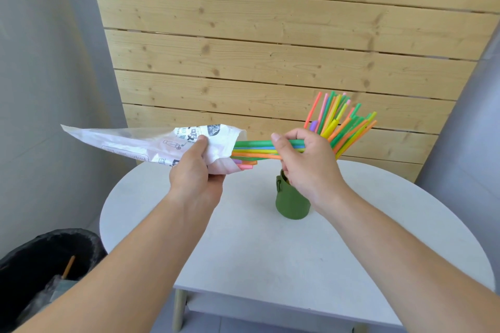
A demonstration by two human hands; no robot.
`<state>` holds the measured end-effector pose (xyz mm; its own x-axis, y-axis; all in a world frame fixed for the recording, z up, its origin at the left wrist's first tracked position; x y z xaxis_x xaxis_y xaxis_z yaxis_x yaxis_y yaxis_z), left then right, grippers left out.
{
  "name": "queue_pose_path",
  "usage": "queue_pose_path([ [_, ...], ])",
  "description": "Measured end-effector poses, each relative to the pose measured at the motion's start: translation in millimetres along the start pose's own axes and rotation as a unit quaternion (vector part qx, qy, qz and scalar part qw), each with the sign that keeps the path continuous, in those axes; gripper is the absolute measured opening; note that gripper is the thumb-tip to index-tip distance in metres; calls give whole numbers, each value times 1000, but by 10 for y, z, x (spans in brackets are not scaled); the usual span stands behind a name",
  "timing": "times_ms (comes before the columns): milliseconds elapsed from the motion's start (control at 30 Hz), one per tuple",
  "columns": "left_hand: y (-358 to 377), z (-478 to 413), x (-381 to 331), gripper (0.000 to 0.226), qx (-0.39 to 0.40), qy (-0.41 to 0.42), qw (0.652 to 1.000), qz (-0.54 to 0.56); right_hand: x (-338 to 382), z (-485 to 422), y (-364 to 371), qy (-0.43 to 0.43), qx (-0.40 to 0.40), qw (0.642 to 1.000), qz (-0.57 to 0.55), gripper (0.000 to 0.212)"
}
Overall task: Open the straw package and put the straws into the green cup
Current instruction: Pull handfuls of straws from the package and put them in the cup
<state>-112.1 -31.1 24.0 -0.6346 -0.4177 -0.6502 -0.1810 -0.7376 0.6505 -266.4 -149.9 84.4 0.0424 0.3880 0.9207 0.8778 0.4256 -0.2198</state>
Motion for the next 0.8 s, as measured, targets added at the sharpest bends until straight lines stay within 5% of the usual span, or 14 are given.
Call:
queue_pose_path([
  [267, -103, -41, -130, 40, 6, 12, 1000, 15, 299, -201, -647, -68, 2, 986, 149, 30],
  [800, -236, -214, -40, 42, -34, 1, 999, 24, 741, -321, -1701, -73, 17, 972, 221, 47],
])
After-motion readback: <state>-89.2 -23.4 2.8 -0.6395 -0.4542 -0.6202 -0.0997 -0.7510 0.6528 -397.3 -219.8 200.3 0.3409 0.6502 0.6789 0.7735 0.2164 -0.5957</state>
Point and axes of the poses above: each hand's wrist, its own z-axis away from the middle knuckle, its own y-axis out of the palm, x = y × z, the point moved 7 cm from there along -z, towards the middle knuckle, and after that the axes turned 4 degrees about -x, right-handed, at the moved point
